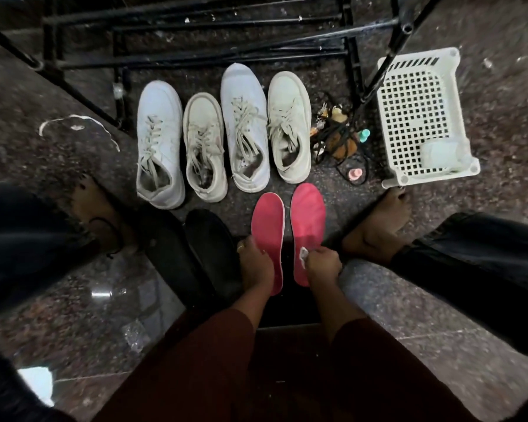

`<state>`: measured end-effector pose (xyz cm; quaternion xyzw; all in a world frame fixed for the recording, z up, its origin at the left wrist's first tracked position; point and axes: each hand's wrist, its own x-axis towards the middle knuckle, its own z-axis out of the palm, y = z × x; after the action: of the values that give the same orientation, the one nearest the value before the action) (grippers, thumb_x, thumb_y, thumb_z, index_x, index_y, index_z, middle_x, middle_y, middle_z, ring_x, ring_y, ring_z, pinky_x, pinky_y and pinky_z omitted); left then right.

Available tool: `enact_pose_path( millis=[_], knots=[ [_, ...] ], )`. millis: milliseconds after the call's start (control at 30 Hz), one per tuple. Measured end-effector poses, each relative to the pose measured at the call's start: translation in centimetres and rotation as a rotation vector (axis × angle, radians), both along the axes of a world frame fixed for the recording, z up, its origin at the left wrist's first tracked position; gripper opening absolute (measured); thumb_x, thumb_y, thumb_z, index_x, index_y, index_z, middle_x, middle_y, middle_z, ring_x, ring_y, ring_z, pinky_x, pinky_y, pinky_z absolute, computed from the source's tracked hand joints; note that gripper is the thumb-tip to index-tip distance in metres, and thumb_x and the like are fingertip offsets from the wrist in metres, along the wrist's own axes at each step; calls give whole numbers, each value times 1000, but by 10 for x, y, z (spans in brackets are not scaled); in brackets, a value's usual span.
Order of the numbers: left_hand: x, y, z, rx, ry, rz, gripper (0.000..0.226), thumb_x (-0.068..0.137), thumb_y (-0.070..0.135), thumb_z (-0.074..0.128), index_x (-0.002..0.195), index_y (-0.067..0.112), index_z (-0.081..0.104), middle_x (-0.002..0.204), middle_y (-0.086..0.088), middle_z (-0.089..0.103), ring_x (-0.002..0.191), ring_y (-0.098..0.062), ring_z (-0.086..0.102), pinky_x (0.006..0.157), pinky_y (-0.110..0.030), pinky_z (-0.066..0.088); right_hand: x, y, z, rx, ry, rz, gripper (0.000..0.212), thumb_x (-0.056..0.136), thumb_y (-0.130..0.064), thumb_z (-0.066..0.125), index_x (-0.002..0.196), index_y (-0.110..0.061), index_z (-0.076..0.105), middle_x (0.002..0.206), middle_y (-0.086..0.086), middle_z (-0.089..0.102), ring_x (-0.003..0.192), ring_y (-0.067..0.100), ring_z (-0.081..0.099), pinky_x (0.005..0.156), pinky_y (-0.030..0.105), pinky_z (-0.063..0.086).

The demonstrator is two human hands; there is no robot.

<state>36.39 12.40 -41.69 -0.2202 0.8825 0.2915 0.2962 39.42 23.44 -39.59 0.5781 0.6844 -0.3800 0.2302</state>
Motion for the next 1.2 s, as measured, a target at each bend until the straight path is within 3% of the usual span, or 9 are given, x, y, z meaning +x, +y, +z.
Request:
enact_pose_path(
  millis=[167,267,433,600,667,733,967,1067,1200],
  knots=[
    [24,33,-9,201,-166,-166,39,90,-1,45,128,5,52,123,-19,57,113,-31,53,93,-33,41,7,9,-10,-187,-5,-84,25,90,-12,53,108,0,64,102,16,65,95,29,62,62,21,44],
    [26,46,-14,227,-230,-123,44,89,5,51,133,2,45,128,-19,55,120,-33,50,96,-34,37,5,20,-17,-269,-18,-131,11,90,-13,51,85,-13,60,75,-1,55,69,15,57,66,23,49],
    [22,50,-13,424,-334,-90,39,91,27,53,125,7,50,123,-17,58,113,-31,56,95,-38,45,-2,50,4,-395,-62,-188,29,90,0,48,67,-16,45,65,0,50,61,12,49,60,25,48],
    [1,49,52,722,-400,245,4,83,12,55,80,12,57,73,-5,65,67,-17,61,67,-29,46,-22,69,69,-665,-29,-200,38,90,16,36,62,1,56,44,9,58,49,19,59,50,27,50],
    [-13,47,86,921,-447,361,16,87,7,52,71,5,54,56,0,62,51,-11,61,60,-23,45,-35,72,104,-788,72,-186,50,90,16,33,51,1,62,46,7,61,43,14,62,47,22,52],
    [-29,45,123,1177,-530,486,30,58,24,76,66,1,58,52,-4,58,48,-18,58,56,-24,47,-50,66,142,-808,150,-102,42,89,16,35,58,1,58,44,3,59,42,9,60,45,18,51],
    [-84,17,238,1673,-378,412,66,56,30,82,110,-5,64,79,-12,61,63,-22,60,61,-29,48,-86,36,266,-591,576,75,17,81,12,56,77,-3,63,75,14,65,57,14,62,55,24,55],
    [-100,4,287,1791,-273,447,43,69,31,72,97,-3,72,85,-13,70,73,-23,68,69,-31,54,-96,25,312,-185,917,245,9,69,-10,71,78,-13,73,84,10,71,71,18,63,72,34,52],
    [-119,0,342,1857,-264,420,56,59,17,85,106,-6,65,102,-21,66,90,-31,67,82,-40,54,-110,-12,369,432,1268,790,22,70,2,61,79,-12,75,84,3,64,69,13,62,67,16,46]
  ],
)
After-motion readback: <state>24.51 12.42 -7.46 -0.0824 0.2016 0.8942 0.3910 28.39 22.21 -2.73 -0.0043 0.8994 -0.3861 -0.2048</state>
